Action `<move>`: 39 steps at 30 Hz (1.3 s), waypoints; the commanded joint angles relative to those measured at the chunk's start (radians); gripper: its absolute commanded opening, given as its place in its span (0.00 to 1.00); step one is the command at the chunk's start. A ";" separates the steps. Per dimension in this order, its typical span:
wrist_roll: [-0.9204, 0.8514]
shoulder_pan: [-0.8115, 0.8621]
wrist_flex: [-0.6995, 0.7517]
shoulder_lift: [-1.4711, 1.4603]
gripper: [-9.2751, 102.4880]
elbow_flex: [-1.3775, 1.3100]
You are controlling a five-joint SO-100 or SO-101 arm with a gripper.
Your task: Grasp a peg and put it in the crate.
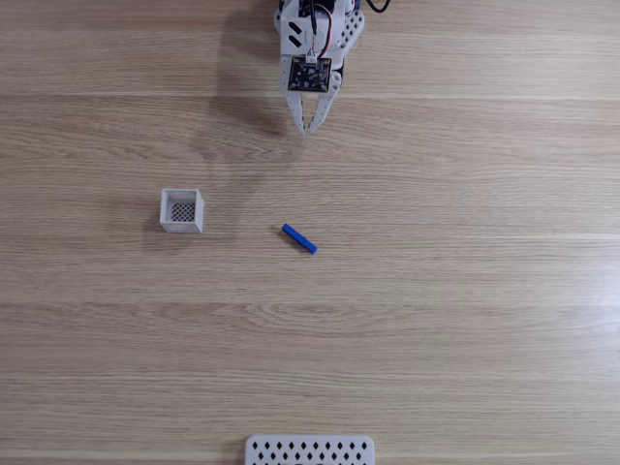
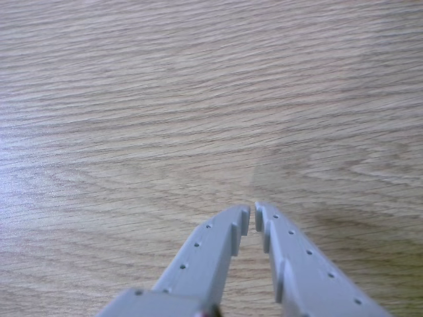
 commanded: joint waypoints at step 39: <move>-0.632 -0.061 -0.206 -0.699 0.08 -0.471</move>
